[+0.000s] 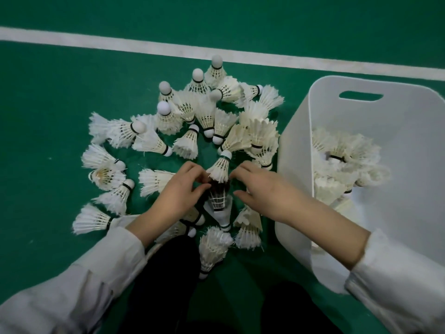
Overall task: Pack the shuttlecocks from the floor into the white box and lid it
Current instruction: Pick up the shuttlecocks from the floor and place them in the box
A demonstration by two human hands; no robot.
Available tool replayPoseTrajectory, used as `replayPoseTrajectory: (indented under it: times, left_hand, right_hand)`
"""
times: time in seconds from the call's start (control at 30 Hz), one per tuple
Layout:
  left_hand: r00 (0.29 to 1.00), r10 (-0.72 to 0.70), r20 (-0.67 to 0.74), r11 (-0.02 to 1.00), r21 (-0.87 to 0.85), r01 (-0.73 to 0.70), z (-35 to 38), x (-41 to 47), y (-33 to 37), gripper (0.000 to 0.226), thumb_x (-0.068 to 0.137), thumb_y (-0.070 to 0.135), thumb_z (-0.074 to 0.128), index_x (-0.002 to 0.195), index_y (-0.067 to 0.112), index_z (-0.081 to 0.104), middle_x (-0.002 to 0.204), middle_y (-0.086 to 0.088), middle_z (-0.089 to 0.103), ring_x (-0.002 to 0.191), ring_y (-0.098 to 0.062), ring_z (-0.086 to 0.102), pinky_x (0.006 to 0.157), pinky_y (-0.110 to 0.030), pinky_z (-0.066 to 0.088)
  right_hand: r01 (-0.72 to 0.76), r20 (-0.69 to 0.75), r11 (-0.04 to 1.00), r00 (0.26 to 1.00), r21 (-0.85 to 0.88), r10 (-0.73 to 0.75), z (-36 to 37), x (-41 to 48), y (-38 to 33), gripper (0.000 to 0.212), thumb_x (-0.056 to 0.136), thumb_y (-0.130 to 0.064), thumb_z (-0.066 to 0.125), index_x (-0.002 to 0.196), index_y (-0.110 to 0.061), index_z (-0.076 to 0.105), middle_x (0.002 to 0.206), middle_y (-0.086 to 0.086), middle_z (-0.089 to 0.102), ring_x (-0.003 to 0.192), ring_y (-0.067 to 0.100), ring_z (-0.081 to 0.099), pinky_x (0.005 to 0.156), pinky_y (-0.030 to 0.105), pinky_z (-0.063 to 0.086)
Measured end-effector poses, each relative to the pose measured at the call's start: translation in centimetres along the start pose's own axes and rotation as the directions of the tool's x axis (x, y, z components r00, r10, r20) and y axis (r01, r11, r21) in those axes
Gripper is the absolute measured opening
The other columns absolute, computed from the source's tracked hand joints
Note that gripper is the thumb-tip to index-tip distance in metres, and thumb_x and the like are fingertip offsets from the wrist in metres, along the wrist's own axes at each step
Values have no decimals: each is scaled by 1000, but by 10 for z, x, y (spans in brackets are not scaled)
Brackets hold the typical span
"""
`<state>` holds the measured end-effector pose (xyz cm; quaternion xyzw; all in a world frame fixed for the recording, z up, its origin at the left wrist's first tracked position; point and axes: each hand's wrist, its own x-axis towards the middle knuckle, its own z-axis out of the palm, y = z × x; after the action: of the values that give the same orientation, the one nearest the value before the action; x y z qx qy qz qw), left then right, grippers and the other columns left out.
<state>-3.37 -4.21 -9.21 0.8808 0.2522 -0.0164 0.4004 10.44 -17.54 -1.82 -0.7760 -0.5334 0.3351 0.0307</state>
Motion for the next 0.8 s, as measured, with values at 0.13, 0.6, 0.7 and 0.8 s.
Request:
replayPoseTrajectory:
  times: [0.13, 0.6, 0.7, 0.8]
  left_hand:
    - [998, 47, -35, 997, -64, -49, -5, -10, 15, 12, 83, 10, 66, 81, 10, 54, 79, 9, 46, 72, 2, 46, 64, -9, 34]
    - [973, 217, -75, 961, -159, -226, -36, -21, 45, 12, 86, 18, 63, 97, 14, 57, 94, 6, 53, 88, 1, 53, 76, -8, 42]
    - [984, 11, -177, 999, -36, -18, -49, -27, 18, 23, 89, 26, 58, 111, 17, 54, 106, 8, 47, 95, -2, 52, 83, -12, 43]
    - [930, -287, -231, 926, 180, 331, -54, -37, -21, 39, 88, 33, 58, 117, 9, 49, 114, -5, 45, 108, -21, 45, 95, -33, 37]
  right_hand:
    - [18, 24, 999, 1000, 29, -19, 2, 2, -1, 44, 92, -27, 51, 133, -18, 38, 129, 2, 45, 112, 21, 51, 92, 32, 42]
    - [54, -109, 997, 993, 59, -48, -3, -4, 1, 22, 87, -29, 59, 104, -14, 60, 134, -1, 35, 89, 23, 60, 74, 40, 49]
    - [23, -141, 997, 990, 77, -12, -3, -5, 2, 23, 87, -28, 59, 102, -10, 59, 133, 1, 36, 85, 23, 59, 73, 37, 49]
    - [26, -166, 997, 986, 67, -14, -2, -6, 5, 26, 88, -29, 59, 101, -7, 58, 132, 3, 37, 78, 21, 57, 70, 31, 46]
